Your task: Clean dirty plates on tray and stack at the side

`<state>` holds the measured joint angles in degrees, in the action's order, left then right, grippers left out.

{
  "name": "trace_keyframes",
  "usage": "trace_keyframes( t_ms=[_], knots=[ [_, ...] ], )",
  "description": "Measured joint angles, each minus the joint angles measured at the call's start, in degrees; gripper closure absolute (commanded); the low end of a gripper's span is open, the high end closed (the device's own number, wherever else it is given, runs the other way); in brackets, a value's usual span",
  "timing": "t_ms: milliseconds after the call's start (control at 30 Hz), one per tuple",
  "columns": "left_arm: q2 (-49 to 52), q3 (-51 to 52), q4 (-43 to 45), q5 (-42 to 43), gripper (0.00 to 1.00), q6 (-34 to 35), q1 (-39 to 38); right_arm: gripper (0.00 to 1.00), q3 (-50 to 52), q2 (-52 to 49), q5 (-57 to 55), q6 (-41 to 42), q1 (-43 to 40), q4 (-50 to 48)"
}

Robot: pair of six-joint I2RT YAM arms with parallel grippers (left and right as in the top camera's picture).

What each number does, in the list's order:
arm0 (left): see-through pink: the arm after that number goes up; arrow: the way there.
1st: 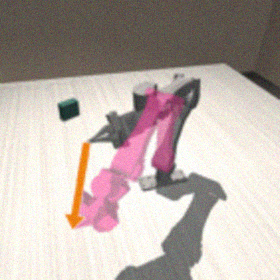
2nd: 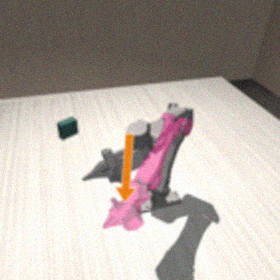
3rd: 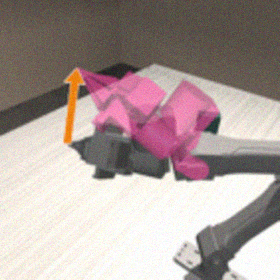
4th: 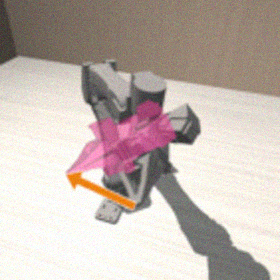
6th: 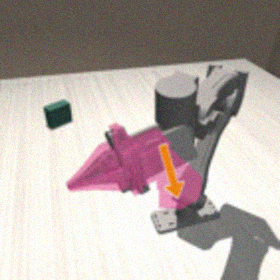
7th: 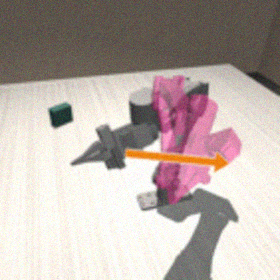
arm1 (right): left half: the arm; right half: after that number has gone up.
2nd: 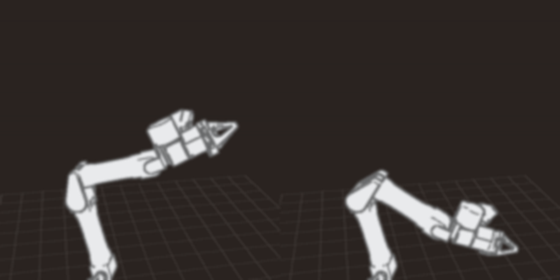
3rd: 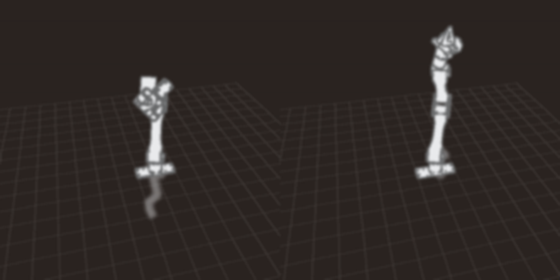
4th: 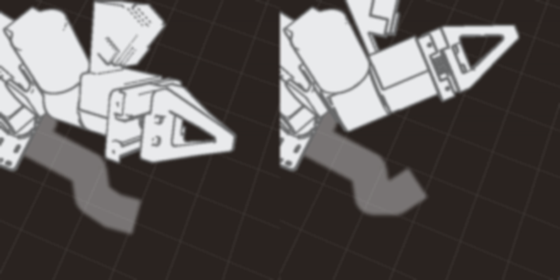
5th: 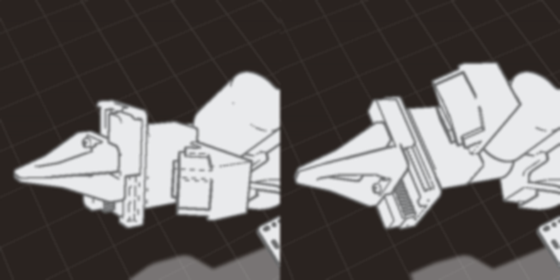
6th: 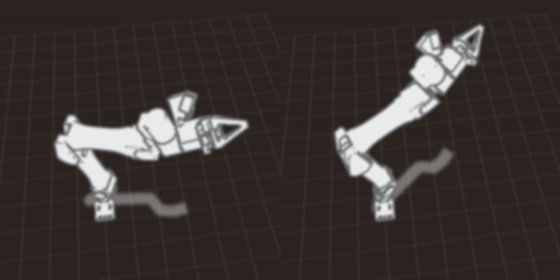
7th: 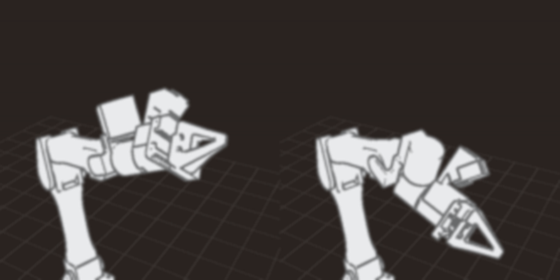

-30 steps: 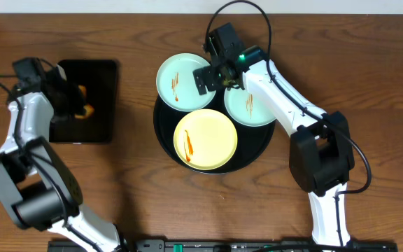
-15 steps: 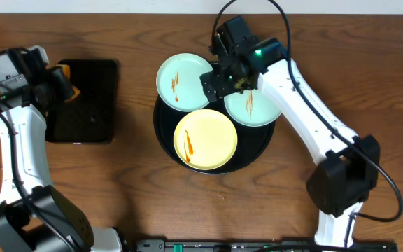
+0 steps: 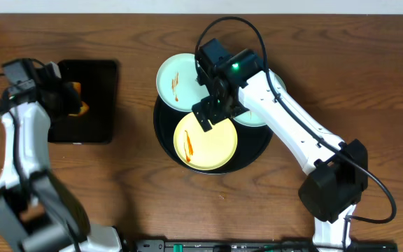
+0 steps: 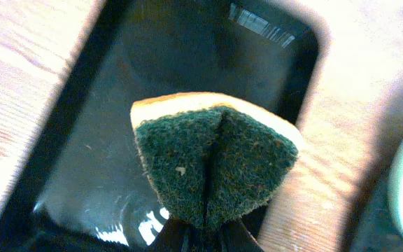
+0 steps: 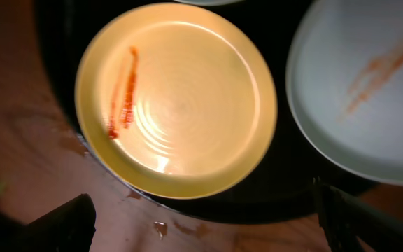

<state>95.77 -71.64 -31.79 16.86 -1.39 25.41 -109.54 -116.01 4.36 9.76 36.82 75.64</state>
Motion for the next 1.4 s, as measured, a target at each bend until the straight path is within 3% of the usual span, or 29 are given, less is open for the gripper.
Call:
trace_keyframes(
  t_ms=[133, 500, 833, 1133, 1400],
  knots=[
    [-8.1, -0.5, 0.4, 0.2, 0.93, 0.0, 0.0, 0.01, 0.0, 0.0, -2.7, 3.9, 0.0, 0.3],
    [5.9, 2.8, 0.2, 1.1, 0.93, -0.2, 0.0, 0.01, 1.5, -0.4, -3.5, 6.0, 0.0, 1.8],
    [-11.6, 2.2, -0.4, 6.6, 0.93, -0.1, -0.5, 0.01, 7.1, -0.8, -3.7, 6.2, 0.0, -0.5],
    [-3.0, 4.1, 1.8, -0.1, 0.93, 0.5, -1.2, 0.01, 7.1, -0.8, 0.2, 6.2, 0.0, -1.5],
    [-9.6, 4.9, 1.9, 8.0, 0.93, 1.7, -1.2, 0.01, 7.1, -0.8, 1.4, 6.2, 0.0, -1.1]
  ],
)
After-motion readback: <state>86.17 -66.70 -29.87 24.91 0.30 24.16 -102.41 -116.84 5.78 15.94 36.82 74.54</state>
